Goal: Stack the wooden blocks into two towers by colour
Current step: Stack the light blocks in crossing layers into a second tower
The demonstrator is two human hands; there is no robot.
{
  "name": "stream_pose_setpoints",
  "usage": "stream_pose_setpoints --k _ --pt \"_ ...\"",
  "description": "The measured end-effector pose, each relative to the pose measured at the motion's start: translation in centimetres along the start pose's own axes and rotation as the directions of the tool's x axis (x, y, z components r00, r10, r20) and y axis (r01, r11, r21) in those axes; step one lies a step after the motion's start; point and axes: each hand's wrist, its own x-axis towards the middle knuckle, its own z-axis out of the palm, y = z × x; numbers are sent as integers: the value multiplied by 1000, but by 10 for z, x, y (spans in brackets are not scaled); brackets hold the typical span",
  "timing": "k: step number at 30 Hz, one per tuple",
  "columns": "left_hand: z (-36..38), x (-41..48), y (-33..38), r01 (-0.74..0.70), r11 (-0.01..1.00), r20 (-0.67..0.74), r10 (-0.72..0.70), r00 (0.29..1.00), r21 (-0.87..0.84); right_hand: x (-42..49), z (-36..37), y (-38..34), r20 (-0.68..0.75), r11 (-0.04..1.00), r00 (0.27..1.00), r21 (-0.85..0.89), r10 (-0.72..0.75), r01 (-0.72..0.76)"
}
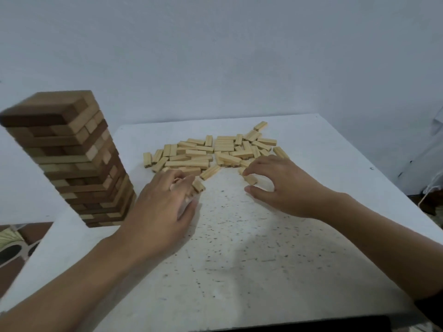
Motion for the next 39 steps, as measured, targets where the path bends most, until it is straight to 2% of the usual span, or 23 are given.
stream_pose_setpoints --k 3,5,12,16,21,26,30,39 --pt "1 -7 0 32 999 77 -35 996 44 13 6 -9 26 988 999 -146 44 -39" --pt "4 -9 0 47 998 102 -52 993 43 17 10 -12 9 987 998 -152 60 -58" --pt "7 -4 -8 -39 999 31 40 999 -37 17 20 -23 -54 994 993 -23 109 -110" --pt "10 -4 -8 -137 984 -28 135 990 -110 19 20 -35 7 997 1000 76 19 -20" --pt "11 3 -7 -215 963 -20 214 977 -163 19 25 -46 -14 974 989 173 -144 145" --pt "11 8 -16 -190 944 -47 184 982 -271 15 34 -40 -45 949 992 291 -115 123" --pt "17 9 -21 -131 916 -69 114 991 -379 17 35 -35 -8 961 996 262 -91 90" --pt "21 14 -27 -158 917 -6 167 986 -366 21 35 -40 66 955 988 271 -141 118"
